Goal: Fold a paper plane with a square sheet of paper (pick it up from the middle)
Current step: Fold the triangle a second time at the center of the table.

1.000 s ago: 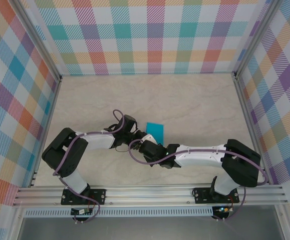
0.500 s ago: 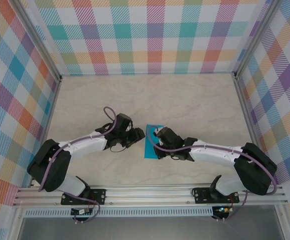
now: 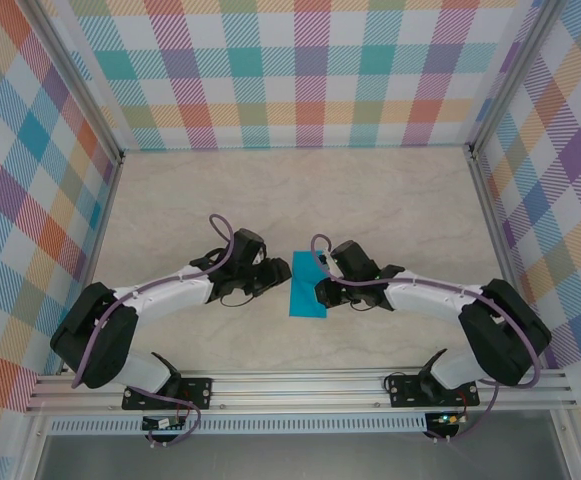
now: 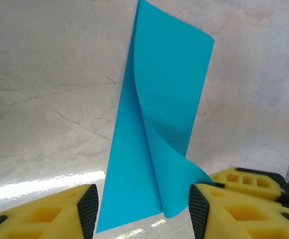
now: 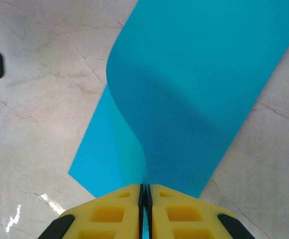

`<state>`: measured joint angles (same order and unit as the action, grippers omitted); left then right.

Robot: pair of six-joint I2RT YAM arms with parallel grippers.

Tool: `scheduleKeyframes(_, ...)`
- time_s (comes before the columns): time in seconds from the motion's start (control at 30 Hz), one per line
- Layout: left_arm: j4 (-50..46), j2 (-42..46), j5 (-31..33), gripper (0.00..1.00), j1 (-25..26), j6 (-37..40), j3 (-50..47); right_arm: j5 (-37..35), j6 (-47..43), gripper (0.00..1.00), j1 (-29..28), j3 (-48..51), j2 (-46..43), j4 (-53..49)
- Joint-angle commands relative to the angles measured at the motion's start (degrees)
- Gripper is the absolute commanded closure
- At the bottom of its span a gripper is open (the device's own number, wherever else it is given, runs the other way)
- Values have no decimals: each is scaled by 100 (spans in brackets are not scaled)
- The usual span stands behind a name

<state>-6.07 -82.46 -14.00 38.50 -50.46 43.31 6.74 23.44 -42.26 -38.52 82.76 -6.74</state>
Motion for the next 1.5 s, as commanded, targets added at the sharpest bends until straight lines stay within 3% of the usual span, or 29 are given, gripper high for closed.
scheduleKeyframes(0.0, -30, -92, -29, 46, 152, 256, 15, 143, -107, 87, 89, -215, 194, -84)
scheduleKeyframes(0.37, -39, -340, 246, 46, 527, 533, 175, 389, -335, 87, 363, -425, 559, -97)
scheduleKeyframes(0.83, 53, -481, 297, 51, 641, 583, 266, 492, -599, 87, 543, -647, 847, -186)
scheduleKeyframes(1.47, 505, -885, 152, 81, 799, 275, 405, 591, -727, 87, 683, -696, 1097, -110)
